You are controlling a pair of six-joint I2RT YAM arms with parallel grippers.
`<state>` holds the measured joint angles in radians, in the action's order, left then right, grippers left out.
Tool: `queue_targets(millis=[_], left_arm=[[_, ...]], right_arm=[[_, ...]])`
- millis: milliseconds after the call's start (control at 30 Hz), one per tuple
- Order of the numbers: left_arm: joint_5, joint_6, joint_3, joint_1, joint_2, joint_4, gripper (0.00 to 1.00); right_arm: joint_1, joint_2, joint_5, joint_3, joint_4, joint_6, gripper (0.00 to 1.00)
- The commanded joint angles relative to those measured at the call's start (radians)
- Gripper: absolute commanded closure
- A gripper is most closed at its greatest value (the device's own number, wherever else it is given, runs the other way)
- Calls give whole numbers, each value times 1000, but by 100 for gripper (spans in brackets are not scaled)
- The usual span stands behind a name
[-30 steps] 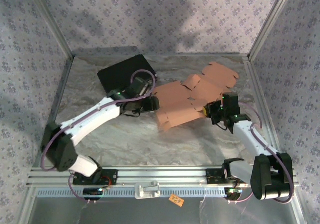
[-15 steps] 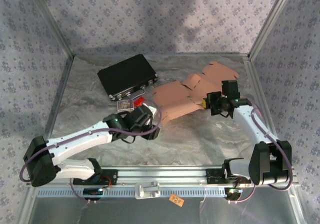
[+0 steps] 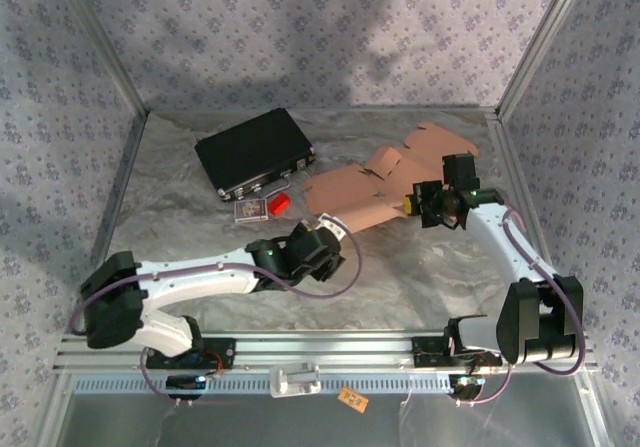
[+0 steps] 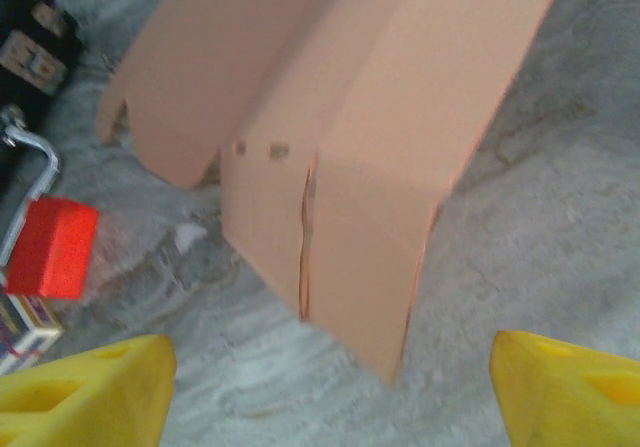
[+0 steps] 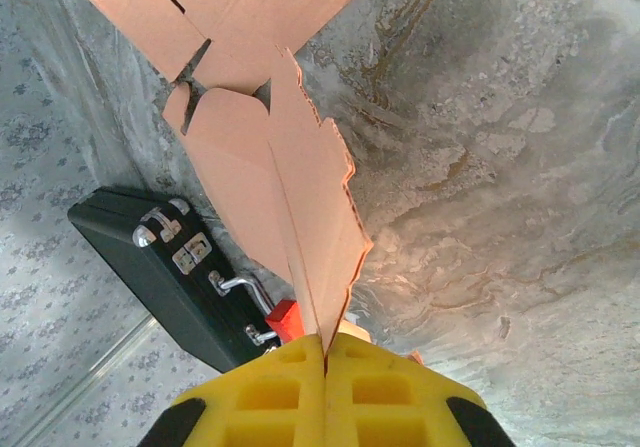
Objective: Fold the paper box
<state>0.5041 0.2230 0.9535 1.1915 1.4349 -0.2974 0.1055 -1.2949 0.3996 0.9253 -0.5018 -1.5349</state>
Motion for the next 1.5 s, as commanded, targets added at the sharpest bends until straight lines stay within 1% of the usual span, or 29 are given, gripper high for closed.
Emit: queue_targets(millis=[0,67,100,167,233,400,433,500,533,567,633,733,767,833,900,1033,1100,1200,1300,1367,1467], left_arm=[[168,-87,98,14,58,14,18],[228,-117,140,13,96,-5,19],[235,-132,156,13,112,-8,20],[235,-143,189,10,145,-33,24],[231,-149,235,11,181,-88,31],[206,-191,272,11,203,-121,58],[200,-204,275,11,199,-123,64],[195,-225,289,11,193,-134,80],[197,-238,300,11,190,-143,91],[204,-251,313,11,184,-150,100],[215,-264,340,7,172,-167,100],[216,-234,402,-15,143,-222,100],[196,-225,430,-26,130,-242,100],[143,-218,468,-40,100,-268,100],[87,-215,499,-47,69,-278,100],[-116,-207,548,-62,-13,-299,100],[-199,-178,574,-74,-47,-321,100],[-366,-107,597,-136,-91,-359,100],[-515,-25,590,-239,-98,-423,100],[-553,-8,579,-299,-76,-467,100],[-516,-56,580,-321,-12,-521,100]], right_arm=[[7,-12,15,42,-59,-19,100],[6,-13,19,47,-67,-19,100],[6,-13,19,50,-69,-19,100],[7,-16,21,58,-80,-18,100],[5,-22,27,68,-91,-14,100],[-1,-34,38,94,-95,-6,100],[-3,-38,37,105,-124,0,100],[-9,-44,38,141,-147,28,100],[-12,-49,32,174,-173,55,100],[-15,-49,19,214,-210,80,95],[-21,-29,-21,294,-234,133,80],[-25,34,-115,376,-231,214,49],[-28,58,-151,395,-236,237,42],[-41,96,-209,436,-250,245,35],[-54,123,-255,472,-273,276,32],[-88,135,-342,556,-310,346,31],[-99,126,-369,599,-334,379,30],[-112,103,-398,657,-374,408,29],[-115,83,-416,693,-402,417,29],[-106,82,-425,698,-416,406,30],[-78,89,-449,688,-440,407,30]])
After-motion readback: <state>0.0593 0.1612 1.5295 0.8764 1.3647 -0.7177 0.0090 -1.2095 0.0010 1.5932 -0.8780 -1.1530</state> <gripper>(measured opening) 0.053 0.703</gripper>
